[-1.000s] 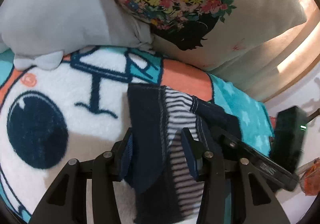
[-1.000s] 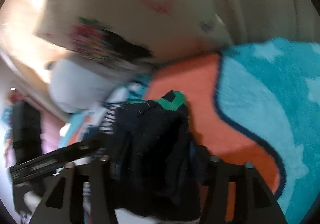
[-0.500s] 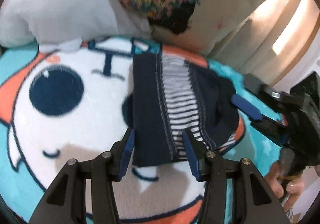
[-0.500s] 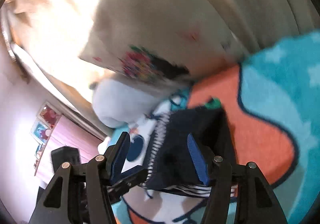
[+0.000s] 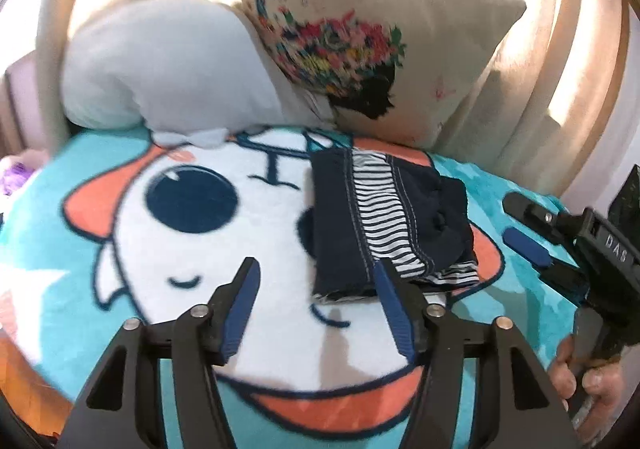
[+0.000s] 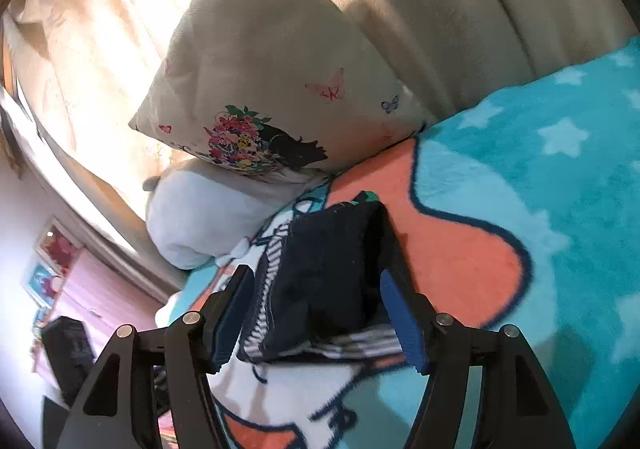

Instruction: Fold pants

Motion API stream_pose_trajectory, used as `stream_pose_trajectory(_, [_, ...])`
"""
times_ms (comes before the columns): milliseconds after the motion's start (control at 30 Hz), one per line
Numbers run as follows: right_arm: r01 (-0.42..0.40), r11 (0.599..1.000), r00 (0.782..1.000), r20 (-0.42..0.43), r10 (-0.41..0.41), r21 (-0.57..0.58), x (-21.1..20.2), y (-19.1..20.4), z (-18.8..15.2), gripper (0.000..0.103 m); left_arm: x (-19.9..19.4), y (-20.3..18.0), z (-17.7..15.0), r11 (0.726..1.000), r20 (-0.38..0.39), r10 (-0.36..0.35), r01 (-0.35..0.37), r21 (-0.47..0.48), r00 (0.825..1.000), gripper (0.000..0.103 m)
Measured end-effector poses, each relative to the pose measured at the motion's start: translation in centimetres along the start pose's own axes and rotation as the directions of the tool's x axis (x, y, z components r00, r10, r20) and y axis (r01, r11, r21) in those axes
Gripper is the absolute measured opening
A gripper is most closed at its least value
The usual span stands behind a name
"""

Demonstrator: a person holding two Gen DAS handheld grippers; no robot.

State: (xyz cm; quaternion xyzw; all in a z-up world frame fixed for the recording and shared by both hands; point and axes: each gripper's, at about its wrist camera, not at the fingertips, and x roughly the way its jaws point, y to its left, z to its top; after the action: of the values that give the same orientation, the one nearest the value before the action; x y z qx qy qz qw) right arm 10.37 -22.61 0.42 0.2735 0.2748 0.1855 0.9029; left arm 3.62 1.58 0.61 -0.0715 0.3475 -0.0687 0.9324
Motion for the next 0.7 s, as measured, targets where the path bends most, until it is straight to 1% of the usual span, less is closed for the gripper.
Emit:
stream_pose_trajectory(100, [0.056,0.998,0.998,0.019,-0.055,-0.04,-1.2,0.6,-1.0,0.072,-1.1,-0.2,-0.5,0.999,0.038,0.037,-0.038,0.013,0.999,0.065])
stream_pose_trajectory(167, [0.092,0.994,0.996,0.022,-0.09,-0.067,-1.5,1.0,-1.7,0.072,-1.9,-0.3,-0.9,0.998,0.052,0.059,-0.06,0.018,0.997,0.07])
stream_pose_trajectory(233, [0.113,0.99,0.994,0.015,-0.112,-0.085,-1.7,1.3,-2.6,0.072,-2.5,-0.3,-1.2,0.997,0.064,0.077,-0.078,0.022,0.995,0.071])
stream_pose_trajectory(333, [0.14,0.984,0.99,0.002,-0.14,-0.107,-2.0,1.6,-3.6,0.072,-3.3,-0.4,-1.5,0.993,0.075,0.113,-0.116,0.026,0.991,0.076])
stream_pose_trajectory(633, [0.201,0.962,0.979,0.012,-0.202,-0.184,-2.8,3.1,-5.3,0.073,-4.6,-0.3,-2.2,0.985,0.086,0.165,-0.168,0.029,0.983,0.08])
stream_pose_trajectory(700, [0.215,0.955,0.976,0.016,-0.217,-0.203,-2.8,3.5,-5.6,0.073,-4.8,-0.3,-2.3,0.985,0.087,0.166,-0.17,0.03,0.982,0.081])
